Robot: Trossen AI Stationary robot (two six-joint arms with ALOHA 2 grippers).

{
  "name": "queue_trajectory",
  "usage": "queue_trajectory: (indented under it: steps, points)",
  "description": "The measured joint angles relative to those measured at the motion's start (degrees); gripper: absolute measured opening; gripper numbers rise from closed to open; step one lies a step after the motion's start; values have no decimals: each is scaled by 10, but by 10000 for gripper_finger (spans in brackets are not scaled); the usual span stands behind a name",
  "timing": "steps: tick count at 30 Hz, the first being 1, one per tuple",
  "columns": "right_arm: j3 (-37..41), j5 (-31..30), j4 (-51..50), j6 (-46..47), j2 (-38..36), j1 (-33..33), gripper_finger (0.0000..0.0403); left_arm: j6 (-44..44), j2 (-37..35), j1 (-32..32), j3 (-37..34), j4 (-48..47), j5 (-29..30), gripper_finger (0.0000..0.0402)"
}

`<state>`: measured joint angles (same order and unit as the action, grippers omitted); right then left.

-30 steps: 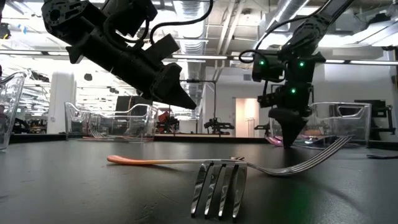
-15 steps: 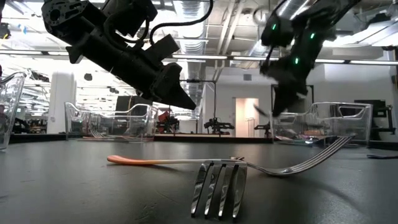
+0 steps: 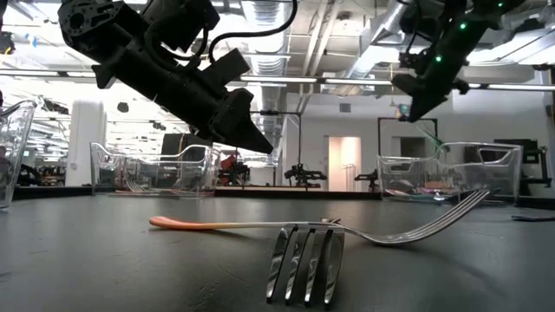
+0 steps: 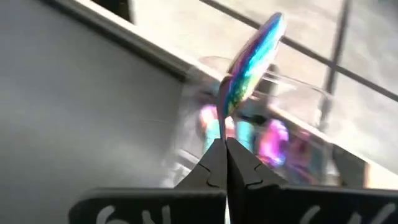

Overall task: Sort silverware by color (type)
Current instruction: Put the violet spoon into the top right transparent bin, then adjust the top right transparent bin

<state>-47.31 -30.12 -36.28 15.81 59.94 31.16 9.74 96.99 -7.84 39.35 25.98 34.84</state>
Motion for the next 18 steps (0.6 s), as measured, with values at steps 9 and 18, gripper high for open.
queue_trajectory:
  steps: [9, 18]
  points:
    - [0, -5, -21, -14, 18, 58, 39, 0, 0, 0, 0, -1, 0, 155]
    - [0, 78, 14, -40, 64, 47, 114, 6, 0, 0, 0, -17, 1, 155]
